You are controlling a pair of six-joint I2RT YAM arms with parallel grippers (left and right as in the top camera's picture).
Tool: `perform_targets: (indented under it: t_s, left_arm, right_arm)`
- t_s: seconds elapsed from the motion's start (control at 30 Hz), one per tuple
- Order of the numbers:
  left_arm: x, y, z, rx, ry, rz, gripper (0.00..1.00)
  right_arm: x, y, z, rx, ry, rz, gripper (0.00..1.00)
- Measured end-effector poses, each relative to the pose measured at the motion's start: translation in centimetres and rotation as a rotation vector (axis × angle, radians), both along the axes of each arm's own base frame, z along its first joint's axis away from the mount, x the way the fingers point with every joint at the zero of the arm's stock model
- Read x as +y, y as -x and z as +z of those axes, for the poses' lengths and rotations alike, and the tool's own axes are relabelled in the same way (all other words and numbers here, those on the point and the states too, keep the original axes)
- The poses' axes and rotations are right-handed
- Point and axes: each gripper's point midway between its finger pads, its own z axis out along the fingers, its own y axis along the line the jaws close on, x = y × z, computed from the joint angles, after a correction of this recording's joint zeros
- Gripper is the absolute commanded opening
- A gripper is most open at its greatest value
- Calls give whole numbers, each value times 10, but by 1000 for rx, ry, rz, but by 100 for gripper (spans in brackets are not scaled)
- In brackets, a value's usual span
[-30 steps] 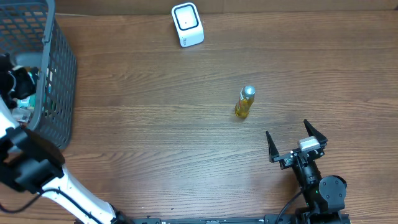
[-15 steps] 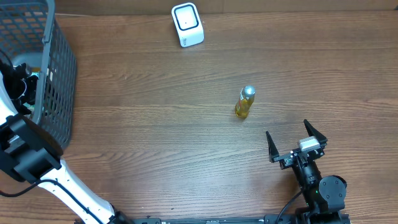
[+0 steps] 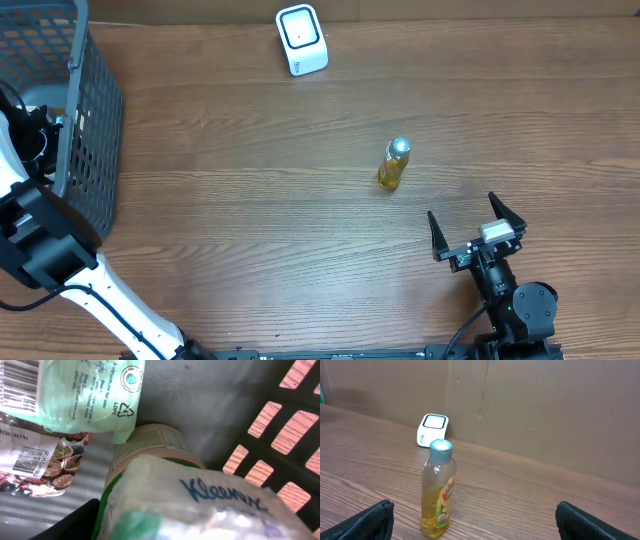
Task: Scan the item barcode
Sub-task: 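Lower the left gripper into the basket and grasp the Kleenex tissue pack, then lift the Kleenex pack out and carry it toward the yellow bottle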
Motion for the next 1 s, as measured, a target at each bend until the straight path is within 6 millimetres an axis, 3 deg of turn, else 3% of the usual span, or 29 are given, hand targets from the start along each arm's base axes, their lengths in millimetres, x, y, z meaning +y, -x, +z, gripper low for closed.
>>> perform_targets:
  t_s: [0.27,0.4,0.63,0.83,1.0]
  left_arm:
    - [1,-3,5,-9,-1,29,58]
    - [5,-14,23,-59,-11,40,56]
    - [20,-40,91,-241,-108,76,55]
    - [27,-52,172,-445,-221,117,54]
    - [14,-58,237,-649,-250,124,53]
  right_arm:
    - [0,0,0,0,0,0,100]
    - [0,0,0,0,0,0,100]
    - [0,0,0,0,0,0,100]
    - [0,0,0,0,0,0,100]
    - [0,0,0,0,0,0,100]
